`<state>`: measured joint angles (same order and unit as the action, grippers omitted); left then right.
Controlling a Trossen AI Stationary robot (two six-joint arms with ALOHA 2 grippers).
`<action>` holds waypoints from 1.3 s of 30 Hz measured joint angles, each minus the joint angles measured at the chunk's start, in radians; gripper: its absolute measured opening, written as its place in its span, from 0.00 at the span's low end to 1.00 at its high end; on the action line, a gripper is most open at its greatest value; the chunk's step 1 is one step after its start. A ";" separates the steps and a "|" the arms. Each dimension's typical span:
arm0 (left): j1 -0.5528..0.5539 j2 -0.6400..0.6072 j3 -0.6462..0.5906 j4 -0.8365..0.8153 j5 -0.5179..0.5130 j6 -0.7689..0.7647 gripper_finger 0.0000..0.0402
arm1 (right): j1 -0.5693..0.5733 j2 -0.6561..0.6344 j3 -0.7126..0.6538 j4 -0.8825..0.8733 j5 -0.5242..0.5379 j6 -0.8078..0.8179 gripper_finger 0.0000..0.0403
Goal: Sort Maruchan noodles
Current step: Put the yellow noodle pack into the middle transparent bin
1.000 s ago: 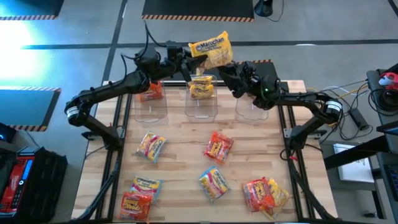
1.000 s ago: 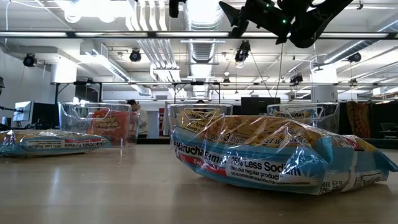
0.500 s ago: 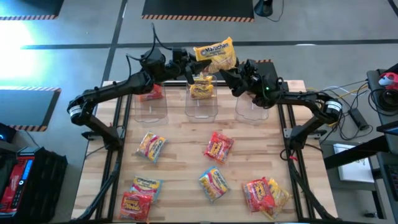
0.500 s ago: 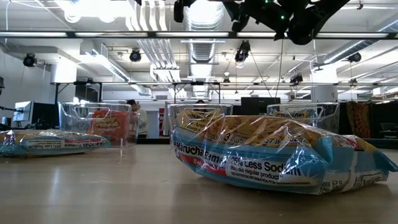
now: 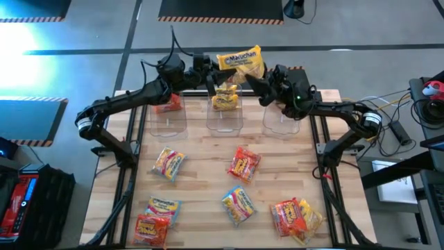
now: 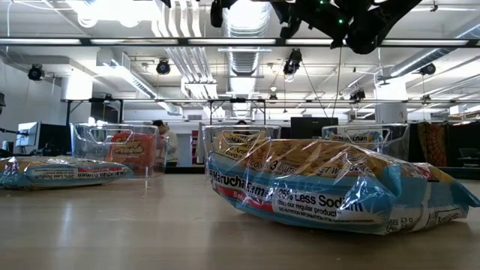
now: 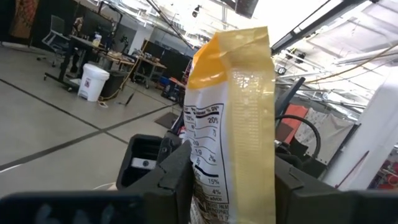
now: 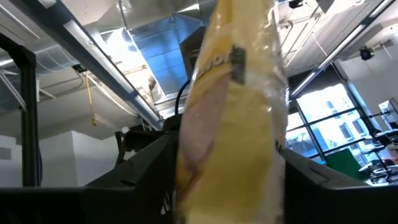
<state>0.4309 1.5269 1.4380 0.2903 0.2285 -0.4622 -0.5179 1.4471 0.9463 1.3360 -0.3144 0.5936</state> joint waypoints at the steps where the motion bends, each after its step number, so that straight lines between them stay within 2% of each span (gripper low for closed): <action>1: 0.000 0.000 0.000 -0.002 0.007 0.000 0.27 | -0.001 0.000 0.000 -0.001 0.000 0.005 0.50; 12: 0.001 0.000 0.000 -0.009 0.027 0.006 0.27 | -0.002 0.000 0.000 0.000 0.000 0.035 0.46; 20: 0.002 -0.002 0.000 -0.011 0.051 0.014 0.29 | -0.002 0.000 0.000 -0.001 -0.003 0.038 0.31; 23: 0.002 -0.002 0.000 -0.013 0.056 0.014 0.29 | -0.002 0.000 0.000 -0.002 -0.003 0.038 0.31; 28: 0.024 -0.013 0.000 -0.040 0.152 0.013 0.30 | -0.005 0.000 0.000 -0.006 -0.014 0.060 0.33; 39: 0.067 -0.076 0.002 -0.221 0.224 0.066 0.32 | -0.006 0.000 -0.002 -0.020 -0.027 0.060 0.31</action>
<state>0.4980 1.4509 1.4396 0.0690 0.4528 -0.3962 -0.5239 1.4475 0.9447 1.3163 -0.3411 0.6541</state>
